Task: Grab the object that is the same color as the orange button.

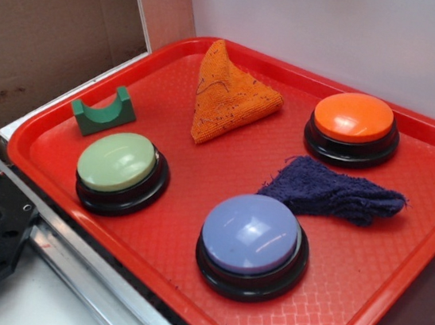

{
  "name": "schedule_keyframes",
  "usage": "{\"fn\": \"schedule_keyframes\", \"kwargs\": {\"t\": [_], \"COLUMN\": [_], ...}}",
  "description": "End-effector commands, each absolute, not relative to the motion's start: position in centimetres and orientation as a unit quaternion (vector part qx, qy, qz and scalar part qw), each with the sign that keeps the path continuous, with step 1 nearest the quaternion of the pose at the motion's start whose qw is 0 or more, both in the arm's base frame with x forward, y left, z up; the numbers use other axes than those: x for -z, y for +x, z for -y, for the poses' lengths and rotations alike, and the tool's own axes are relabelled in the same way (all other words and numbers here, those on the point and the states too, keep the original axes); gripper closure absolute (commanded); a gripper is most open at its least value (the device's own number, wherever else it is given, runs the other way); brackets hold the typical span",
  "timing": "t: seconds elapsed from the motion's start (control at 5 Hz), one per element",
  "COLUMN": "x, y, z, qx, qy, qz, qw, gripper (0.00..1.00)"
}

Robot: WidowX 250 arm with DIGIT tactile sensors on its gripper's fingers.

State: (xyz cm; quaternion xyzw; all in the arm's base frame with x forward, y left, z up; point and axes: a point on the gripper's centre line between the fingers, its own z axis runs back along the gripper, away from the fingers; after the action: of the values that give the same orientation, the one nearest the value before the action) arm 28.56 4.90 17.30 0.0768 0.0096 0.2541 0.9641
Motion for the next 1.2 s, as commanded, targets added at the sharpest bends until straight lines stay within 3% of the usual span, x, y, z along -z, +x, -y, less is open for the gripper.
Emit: {"fn": "schedule_keyframes", "kwargs": {"t": [0.0,0.4,0.6,0.8,1.0], "x": [-17.2,-17.2,-14.1,-13.5,-11.4], "y": [24.5,24.5,27.9,31.2,31.5], "z": [-9.6,-9.6,-9.1,-7.1,-4.5], "qx": [-0.341,-0.341,-0.297,-0.270,-0.246], "qy": [0.018,0.018,-0.008,0.002,0.004], "qz": [0.088,0.088,0.106,0.115,0.071], "qw": [0.936,0.936,0.949,0.956,0.967], "gripper": [0.00,0.00,0.00,0.00,0.00]}}
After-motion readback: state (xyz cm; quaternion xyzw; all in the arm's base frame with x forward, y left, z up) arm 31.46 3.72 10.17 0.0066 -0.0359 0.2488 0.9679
